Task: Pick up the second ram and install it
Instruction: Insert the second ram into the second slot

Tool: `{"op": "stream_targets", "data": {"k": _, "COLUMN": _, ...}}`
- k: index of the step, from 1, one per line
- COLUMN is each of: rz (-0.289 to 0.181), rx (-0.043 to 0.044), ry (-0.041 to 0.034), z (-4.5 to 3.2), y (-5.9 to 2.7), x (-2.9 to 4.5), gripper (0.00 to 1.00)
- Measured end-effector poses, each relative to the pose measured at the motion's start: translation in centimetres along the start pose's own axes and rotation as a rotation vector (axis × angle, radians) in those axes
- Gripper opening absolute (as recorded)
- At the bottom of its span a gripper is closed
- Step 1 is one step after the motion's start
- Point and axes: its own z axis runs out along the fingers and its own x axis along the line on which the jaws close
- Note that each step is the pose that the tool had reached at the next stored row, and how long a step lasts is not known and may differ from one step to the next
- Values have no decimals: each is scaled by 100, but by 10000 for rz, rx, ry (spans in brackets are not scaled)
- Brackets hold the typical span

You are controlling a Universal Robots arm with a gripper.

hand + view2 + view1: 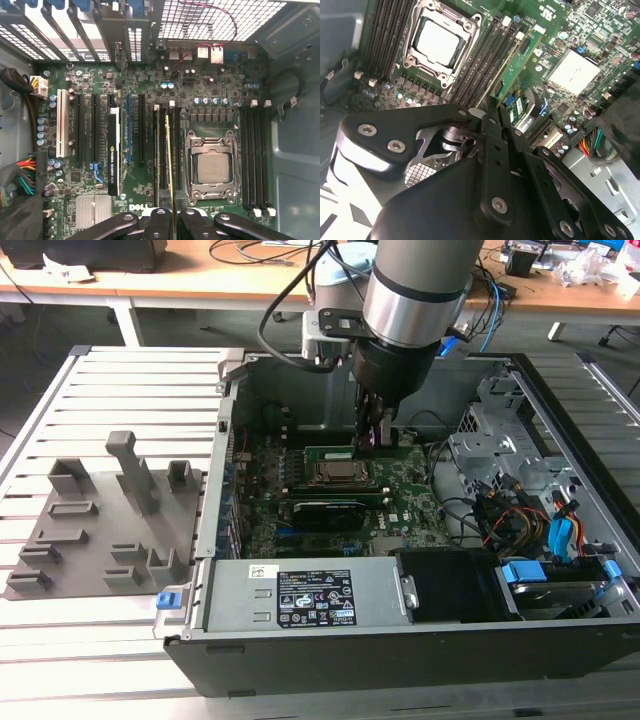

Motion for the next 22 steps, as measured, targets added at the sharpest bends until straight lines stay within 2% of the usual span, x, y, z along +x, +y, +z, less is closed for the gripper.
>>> {"op": "stream_targets", "data": {"k": 4, "rz": 2, "rx": 0, "ry": 0, "z": 24, "y": 2, "x": -22, "gripper": 14}}
{"op": "stream_targets", "data": {"k": 11, "rz": 1, "rx": 0, "ry": 0, "z": 90, "y": 5, "x": -133, "gripper": 14}}
{"op": "stream_targets", "data": {"k": 14, "rz": -1, "rx": 0, "ry": 0, "z": 127, "y": 4, "x": -203, "gripper": 14}}
{"op": "stream_targets", "data": {"k": 22, "rz": 20, "rx": 2, "ry": -6, "z": 270, "y": -3, "x": -191, "gripper": 14}}
